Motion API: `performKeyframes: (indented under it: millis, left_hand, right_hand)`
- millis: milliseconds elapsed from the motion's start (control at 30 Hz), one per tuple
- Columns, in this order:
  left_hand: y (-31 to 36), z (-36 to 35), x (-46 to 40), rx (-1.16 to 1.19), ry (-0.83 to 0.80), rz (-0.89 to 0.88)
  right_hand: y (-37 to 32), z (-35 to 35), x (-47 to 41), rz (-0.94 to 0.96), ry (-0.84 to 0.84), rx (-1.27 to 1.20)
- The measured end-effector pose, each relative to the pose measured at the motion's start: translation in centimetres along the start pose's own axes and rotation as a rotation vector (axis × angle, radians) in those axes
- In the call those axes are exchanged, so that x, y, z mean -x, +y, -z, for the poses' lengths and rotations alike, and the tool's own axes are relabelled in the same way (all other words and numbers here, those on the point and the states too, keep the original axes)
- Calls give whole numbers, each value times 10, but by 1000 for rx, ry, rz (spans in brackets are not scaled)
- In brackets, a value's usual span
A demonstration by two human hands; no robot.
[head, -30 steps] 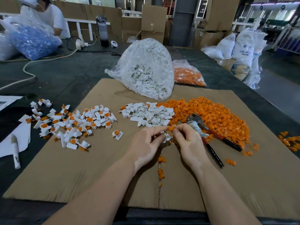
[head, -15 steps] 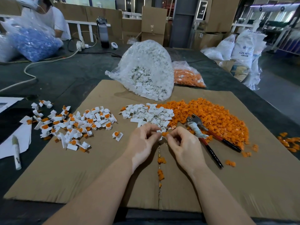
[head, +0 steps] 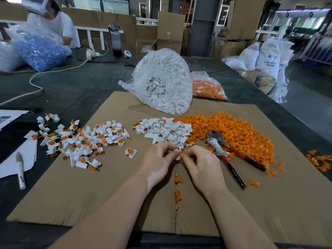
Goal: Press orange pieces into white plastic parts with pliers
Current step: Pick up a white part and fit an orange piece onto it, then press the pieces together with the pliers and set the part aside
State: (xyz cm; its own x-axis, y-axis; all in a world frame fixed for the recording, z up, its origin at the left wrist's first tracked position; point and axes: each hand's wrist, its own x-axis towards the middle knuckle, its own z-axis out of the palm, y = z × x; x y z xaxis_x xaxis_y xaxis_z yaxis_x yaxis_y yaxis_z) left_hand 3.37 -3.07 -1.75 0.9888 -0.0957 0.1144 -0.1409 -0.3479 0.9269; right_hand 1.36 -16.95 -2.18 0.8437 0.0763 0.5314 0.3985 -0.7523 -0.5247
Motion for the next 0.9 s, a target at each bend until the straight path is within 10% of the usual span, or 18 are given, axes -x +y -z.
performKeyframes:
  millis: [900]
  left_hand:
    - [-4,1,-3,-2,24,-19]
  right_hand:
    - [-4,6,-1,-1,45,-68]
